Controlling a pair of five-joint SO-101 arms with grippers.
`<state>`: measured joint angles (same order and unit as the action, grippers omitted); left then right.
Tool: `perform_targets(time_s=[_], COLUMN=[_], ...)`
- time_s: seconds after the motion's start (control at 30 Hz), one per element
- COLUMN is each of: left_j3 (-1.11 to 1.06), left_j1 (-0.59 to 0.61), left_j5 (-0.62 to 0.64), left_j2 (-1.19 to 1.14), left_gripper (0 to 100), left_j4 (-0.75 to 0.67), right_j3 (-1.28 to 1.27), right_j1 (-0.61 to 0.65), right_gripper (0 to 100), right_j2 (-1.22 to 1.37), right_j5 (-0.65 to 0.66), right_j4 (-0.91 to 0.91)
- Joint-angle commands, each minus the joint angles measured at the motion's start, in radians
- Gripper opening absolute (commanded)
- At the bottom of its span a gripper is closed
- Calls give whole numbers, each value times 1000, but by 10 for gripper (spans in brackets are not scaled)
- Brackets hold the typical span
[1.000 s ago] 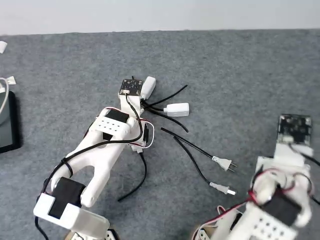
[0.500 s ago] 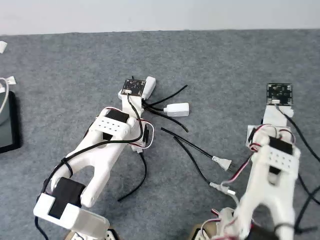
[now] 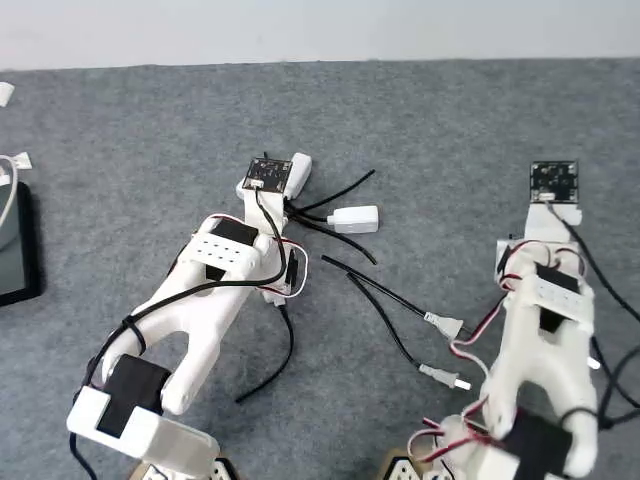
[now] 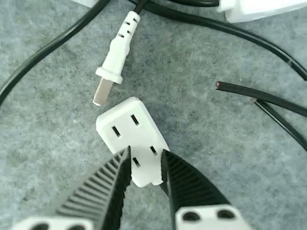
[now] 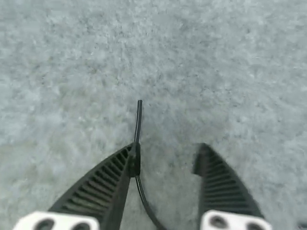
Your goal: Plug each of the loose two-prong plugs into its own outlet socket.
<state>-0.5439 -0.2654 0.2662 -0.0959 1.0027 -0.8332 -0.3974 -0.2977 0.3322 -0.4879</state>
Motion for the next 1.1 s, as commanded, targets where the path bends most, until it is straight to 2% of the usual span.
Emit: perform_targets(time_s=[0.0, 0.17, 0.27, 0.4, 0.53, 0.63, 0.77, 0.87, 1.07], left_j3=[-58, -58, -58, -58, -58, -58, -59, -59, -58], left_j1=[11, 11, 11, 11, 11, 11, 11, 11, 11], left_j5=[-14, -14, -14, -14, -14, -14, -14, -14, -14], left_j2=[-51, -51, -51, -51, -51, -51, -51, -51, -51], left_gripper=[15, 15, 15, 15, 15, 15, 15, 15, 15], left_j4=[28, 28, 28, 28, 28, 28, 28, 28, 28], right_j3=[64, 46, -6, -140, -238, -252, -250, -256, -259], right_j1=[-42, -213, -308, -343, -369, -395, -426, -426, -452], right_gripper=[62, 7, 10, 10, 10, 10, 10, 10, 10], right_j2=[-180, -323, -320, -252, -163, -90, -19, 30, 54], right_j5=[17, 149, 252, 364, 376, 382, 388, 445, 423], right_j4=[-163, -252, -214, -90, 113, 185, 205, 202, 197])
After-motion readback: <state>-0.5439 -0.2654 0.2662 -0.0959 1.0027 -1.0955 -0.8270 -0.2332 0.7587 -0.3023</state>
